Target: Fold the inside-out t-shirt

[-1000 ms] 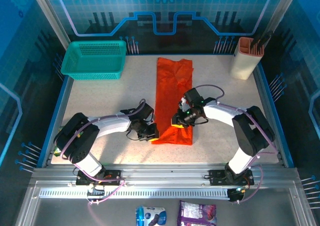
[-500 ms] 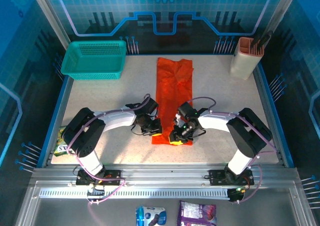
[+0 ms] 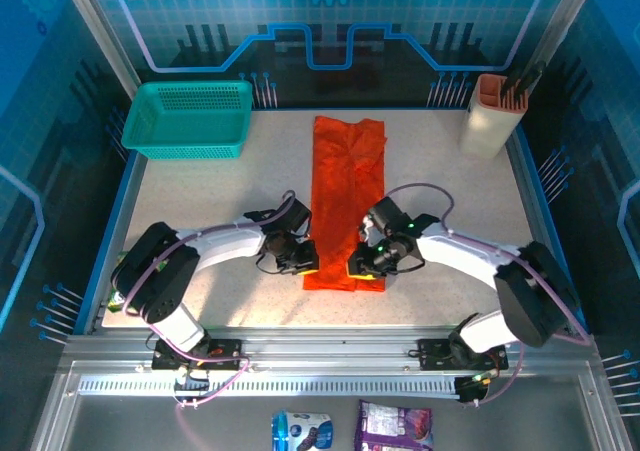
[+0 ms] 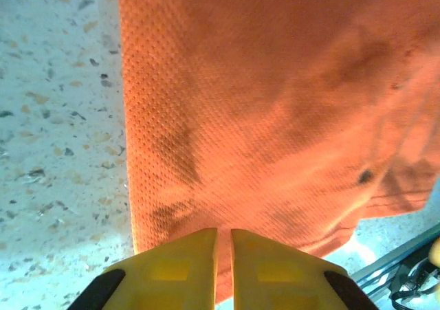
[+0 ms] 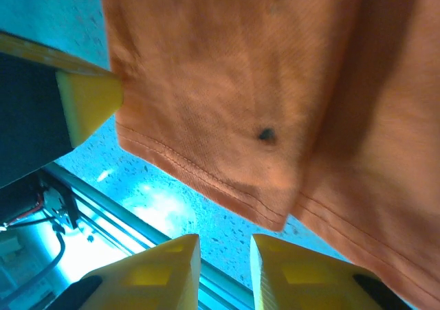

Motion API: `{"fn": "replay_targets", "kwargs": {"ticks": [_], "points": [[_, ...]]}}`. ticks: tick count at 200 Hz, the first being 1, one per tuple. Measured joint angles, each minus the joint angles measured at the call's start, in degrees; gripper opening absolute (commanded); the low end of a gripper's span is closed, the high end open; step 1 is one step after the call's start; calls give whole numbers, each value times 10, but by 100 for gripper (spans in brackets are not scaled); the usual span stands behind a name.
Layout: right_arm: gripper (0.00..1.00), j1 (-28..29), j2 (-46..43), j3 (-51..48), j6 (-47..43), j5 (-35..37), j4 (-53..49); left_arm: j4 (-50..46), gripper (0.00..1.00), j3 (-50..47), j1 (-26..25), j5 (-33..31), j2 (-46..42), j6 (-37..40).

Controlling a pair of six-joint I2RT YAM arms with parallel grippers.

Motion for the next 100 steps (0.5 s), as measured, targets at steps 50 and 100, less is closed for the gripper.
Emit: {"fn": "replay_targets", "kwargs": {"ticks": [50, 100], "points": [[31, -117, -78, -82, -46, 11, -46, -7, 16, -10, 0, -20, -24, -2], [32, -125, -40, -132, -77, -19, -33, -9, 16, -13, 0, -25, -24, -2]]}}
